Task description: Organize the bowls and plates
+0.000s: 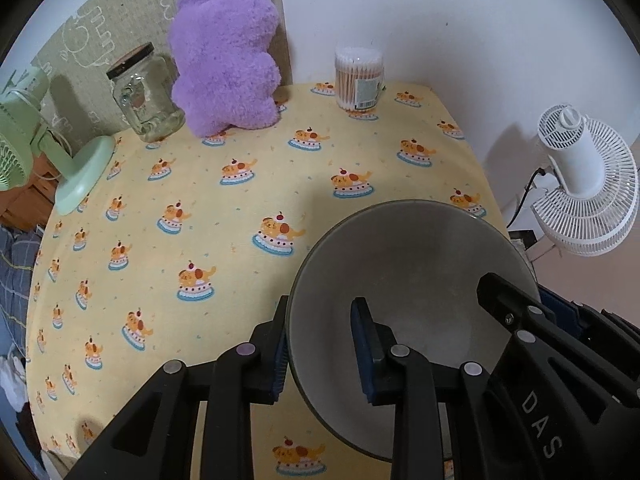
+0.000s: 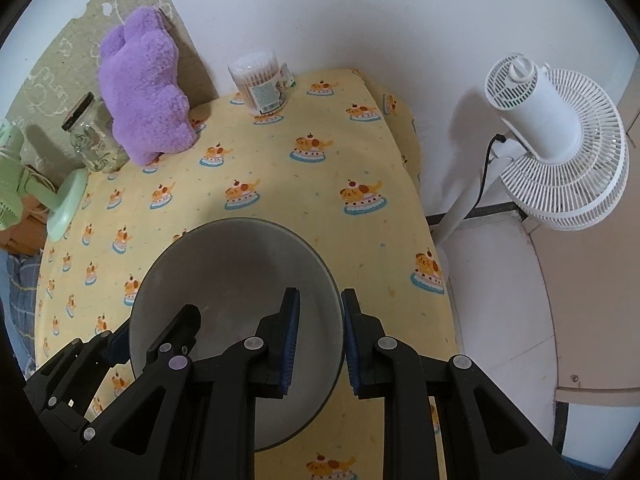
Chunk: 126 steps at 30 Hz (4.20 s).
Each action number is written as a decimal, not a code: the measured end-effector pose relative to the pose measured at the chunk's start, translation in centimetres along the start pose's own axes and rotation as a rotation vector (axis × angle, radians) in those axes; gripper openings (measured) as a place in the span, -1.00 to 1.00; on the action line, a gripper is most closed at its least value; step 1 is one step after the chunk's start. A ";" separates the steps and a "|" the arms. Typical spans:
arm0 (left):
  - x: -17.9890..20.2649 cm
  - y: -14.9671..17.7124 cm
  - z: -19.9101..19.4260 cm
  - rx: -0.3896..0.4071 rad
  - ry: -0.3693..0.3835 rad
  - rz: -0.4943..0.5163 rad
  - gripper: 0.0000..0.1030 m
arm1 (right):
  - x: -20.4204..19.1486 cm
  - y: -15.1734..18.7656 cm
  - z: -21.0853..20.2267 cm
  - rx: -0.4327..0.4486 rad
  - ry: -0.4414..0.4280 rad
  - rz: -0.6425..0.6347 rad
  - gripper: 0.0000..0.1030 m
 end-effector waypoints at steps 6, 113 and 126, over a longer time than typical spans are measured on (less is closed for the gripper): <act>-0.8 0.6 -2.0 0.021 -0.011 -0.007 -0.50 | -0.9 0.7 -1.9 0.017 -0.014 -0.011 -0.53; -29.4 21.0 -10.0 -0.052 0.058 -0.041 -0.48 | -30.3 23.7 -9.0 -0.046 0.093 -0.201 -0.53; -29.5 21.8 -9.8 -0.081 0.131 -0.004 0.19 | -28.6 24.9 -8.1 -0.095 0.029 -0.077 -0.28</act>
Point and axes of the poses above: each gripper's, at about its wrist camera, not at the fingertips, and z roughly the way its jaws point, x to its right, y to its underside, the point moved 1 cm from there along z, roughly the way its jaws point, and after that the axes turned 1 degree about -y, right-handed, at the moved point
